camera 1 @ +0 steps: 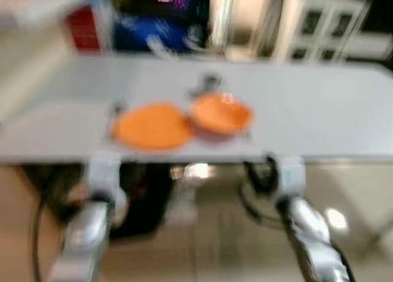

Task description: Setting the table

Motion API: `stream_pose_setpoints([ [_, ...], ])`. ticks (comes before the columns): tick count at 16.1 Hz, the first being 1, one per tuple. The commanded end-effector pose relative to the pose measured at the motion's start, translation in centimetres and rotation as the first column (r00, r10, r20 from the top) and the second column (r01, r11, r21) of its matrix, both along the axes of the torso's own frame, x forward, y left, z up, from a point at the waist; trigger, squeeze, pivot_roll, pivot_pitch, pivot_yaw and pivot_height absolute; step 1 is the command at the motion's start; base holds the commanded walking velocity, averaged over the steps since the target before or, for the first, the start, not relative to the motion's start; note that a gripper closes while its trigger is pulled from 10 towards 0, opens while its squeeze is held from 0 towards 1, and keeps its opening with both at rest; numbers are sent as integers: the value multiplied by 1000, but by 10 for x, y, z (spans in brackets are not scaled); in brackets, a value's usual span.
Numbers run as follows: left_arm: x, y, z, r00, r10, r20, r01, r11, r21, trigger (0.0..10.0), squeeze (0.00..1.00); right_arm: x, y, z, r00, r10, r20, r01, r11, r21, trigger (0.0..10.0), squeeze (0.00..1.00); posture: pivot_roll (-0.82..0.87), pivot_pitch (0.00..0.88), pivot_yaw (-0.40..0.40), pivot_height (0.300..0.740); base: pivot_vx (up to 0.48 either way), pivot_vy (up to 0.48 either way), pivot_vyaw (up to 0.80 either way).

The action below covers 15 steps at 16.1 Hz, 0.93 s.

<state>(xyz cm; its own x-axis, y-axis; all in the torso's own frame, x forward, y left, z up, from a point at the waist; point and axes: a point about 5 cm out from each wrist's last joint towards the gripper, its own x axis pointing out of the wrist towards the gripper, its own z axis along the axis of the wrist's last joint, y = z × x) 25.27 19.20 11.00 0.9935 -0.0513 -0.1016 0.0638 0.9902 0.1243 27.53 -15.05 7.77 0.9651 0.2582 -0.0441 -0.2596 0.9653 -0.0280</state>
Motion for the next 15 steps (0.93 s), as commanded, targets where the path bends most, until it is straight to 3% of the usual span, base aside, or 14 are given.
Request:
stream_pose_setpoints([
  [1, 2, 4, 2, 1000, 11, 4, -12, 1000, 28, 10000, 0, 1, 3, 2, 1000, 8, 4, -8, 1000, 4, 10000, 0, 11, 0, -50, 740, 0, 0, 0],
  [5, 2, 3, 3, 1000, 9, 10, -9, 1000, 27, 10000, 0, -1, 4, 1, 1000, 12, -4, -12, 1000, -1, 10000, 0, 11, 0, -50, 740, 0, 0, 0],
  [11, 1, 8, 1, 999, 47, -1, -47, 999, 5, 10000, 0, 0, 4, 1, 1000, 9, -18, -9, 1000, 3, 10000, 0, 11, 0, -49, 740, 0, 480, 0],
  [15, -6, 5, -3, 998, 63, -10, -64, 997, -50, 10000, 0, 2, 5, 11, 1000, -8, -13, 9, 998, 54, 10000, 0, 11, 0, -50, 740, 0, 480, 0],
])
